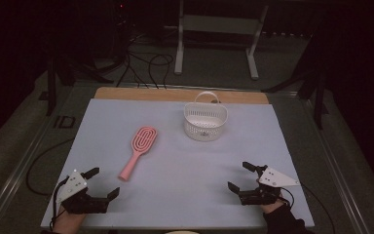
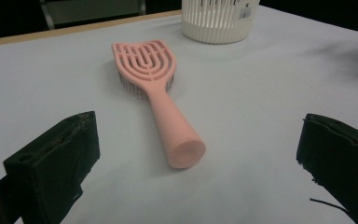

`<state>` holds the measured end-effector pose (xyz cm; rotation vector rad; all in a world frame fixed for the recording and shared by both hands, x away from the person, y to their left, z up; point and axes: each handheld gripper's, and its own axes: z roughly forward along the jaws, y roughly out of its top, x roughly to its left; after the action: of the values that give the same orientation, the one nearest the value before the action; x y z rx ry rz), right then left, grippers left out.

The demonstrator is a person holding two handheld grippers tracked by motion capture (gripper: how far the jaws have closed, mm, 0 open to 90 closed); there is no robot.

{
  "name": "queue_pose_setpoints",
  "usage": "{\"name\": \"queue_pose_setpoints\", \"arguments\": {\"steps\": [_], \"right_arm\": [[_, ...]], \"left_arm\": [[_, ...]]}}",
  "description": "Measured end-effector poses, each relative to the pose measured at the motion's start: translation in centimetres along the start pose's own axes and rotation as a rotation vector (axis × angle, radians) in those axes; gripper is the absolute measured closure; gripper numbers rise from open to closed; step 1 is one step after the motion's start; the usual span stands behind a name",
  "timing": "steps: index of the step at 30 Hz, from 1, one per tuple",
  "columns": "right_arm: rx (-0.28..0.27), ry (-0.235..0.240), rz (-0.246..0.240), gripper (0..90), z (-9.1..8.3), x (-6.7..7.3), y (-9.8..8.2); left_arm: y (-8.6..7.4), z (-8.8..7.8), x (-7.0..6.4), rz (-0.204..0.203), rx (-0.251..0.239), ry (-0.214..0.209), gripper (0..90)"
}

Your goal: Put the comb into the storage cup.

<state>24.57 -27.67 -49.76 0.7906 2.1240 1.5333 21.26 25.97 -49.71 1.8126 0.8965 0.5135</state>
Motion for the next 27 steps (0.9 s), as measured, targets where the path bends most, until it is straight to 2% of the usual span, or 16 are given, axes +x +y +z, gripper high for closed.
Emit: {"name": "queue_pose_setpoints", "arguments": {"steps": [10, 27], "right_arm": [[0.006, 0.001, -0.004, 9.2, 0.04, 0.09, 0.02], [0.001, -0.017, -0.009, 9.2, -0.01, 0.12, 0.12]], "left_arm": [[0.02, 0.13, -0.05, 0.001, 0.018, 0.000, 0.1], [0.42, 0.18, -0.31, 0.005, 0.015, -0.002, 0.1]]}}
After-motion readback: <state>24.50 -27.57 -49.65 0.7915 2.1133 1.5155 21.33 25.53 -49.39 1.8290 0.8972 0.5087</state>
